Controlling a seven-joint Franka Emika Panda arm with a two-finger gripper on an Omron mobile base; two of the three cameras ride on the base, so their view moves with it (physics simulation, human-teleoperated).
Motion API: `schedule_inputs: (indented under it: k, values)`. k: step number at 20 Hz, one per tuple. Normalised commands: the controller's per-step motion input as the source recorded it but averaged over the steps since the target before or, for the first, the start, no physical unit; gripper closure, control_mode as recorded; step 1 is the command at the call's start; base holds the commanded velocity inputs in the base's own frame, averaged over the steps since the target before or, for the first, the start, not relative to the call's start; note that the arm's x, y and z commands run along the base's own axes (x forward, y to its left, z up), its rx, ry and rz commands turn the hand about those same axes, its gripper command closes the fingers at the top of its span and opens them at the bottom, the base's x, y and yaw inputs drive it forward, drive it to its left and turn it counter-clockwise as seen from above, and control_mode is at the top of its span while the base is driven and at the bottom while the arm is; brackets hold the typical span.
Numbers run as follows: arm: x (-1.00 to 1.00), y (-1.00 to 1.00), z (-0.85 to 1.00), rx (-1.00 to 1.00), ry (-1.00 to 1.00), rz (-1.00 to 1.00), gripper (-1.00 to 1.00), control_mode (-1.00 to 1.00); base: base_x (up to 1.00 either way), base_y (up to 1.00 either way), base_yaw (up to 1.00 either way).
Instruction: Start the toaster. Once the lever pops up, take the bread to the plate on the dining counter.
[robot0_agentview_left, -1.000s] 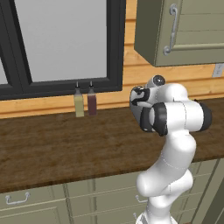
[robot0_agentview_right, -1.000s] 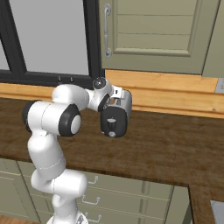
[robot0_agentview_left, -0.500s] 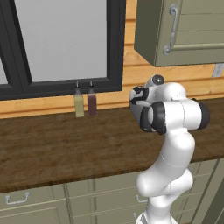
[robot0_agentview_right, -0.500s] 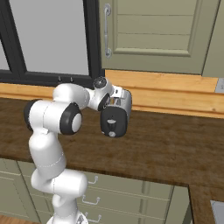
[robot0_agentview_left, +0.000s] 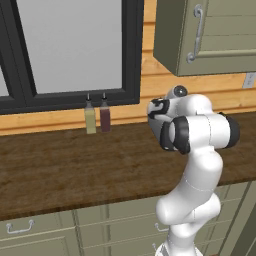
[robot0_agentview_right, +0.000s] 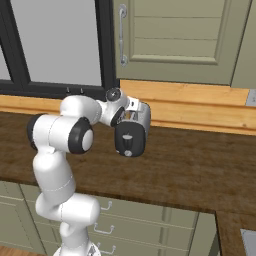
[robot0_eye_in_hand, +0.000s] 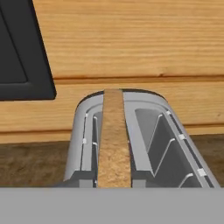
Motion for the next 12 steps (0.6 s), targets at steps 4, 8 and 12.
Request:
schedule_inputs:
  k: [4, 8, 12]
  values:
    - [-0.08, 0.00, 0.01, 0.02, -0.21, 0.00, 1.00, -1.00, 0.00, 0.00, 0.00]
    - [-0.20, -0.08, 0.38, 0.08, -0.14, 0.00, 1.00, -1.00, 0.00, 0.00, 0.00]
    - [-0.23, -0.06, 0.66, 0.08, -0.10, 0.00, 1.00, -1.00, 0.00, 0.00, 0.00]
